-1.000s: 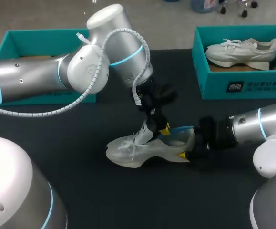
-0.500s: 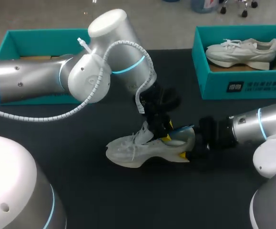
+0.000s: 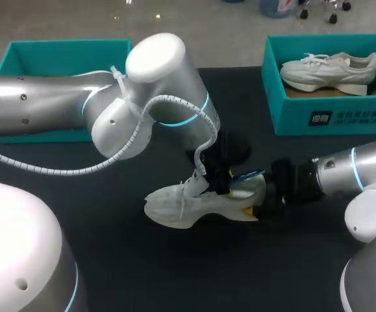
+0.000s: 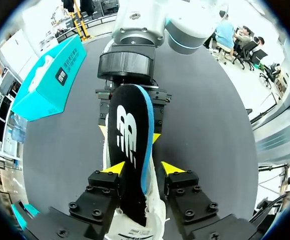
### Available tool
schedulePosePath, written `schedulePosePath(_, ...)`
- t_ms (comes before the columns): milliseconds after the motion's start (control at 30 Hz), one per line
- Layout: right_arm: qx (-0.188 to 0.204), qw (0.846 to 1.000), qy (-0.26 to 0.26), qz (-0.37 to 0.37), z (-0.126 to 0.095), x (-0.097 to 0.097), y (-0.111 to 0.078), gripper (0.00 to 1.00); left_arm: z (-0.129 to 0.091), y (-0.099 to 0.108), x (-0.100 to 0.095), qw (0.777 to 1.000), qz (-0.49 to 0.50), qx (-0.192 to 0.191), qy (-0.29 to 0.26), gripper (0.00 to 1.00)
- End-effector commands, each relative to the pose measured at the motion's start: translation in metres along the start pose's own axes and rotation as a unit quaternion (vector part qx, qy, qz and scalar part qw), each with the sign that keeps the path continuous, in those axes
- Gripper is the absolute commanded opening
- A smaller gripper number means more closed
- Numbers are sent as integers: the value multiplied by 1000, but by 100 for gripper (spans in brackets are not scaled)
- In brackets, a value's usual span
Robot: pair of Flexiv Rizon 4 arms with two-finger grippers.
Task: Take the shoe out of the shoebox, open the shoe tongue, remove and reinsert the insole, then place the shoe into the shoebox
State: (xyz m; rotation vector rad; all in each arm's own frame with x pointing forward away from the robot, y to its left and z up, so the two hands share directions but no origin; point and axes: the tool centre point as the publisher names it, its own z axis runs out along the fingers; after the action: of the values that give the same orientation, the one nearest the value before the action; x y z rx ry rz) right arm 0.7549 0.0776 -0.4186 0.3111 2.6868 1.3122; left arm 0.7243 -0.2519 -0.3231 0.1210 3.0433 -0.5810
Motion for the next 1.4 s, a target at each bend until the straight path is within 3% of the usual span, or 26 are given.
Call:
schedulePosePath(33,3,1000,-1,0,1,0,0,0,0,5,-2,1000,-3,-4,-17,40)
schedulePosePath(367,3,1000,-1,0,1,0,0,0,9,9,-13,999,10,-10,-40,34)
schedulePosePath(600,3,1000,-1,0,1,0,0,0,12,9,-15,999,10,0,-40,0)
schedulePosePath(833,3,1000,-1,0,1,0,0,0,7,10,-11,999,6,14,-33,0)
schedulePosePath(1400,3,1000,-1,0,1,0,0,0,-34,-12,-4,996,12,84,25,0)
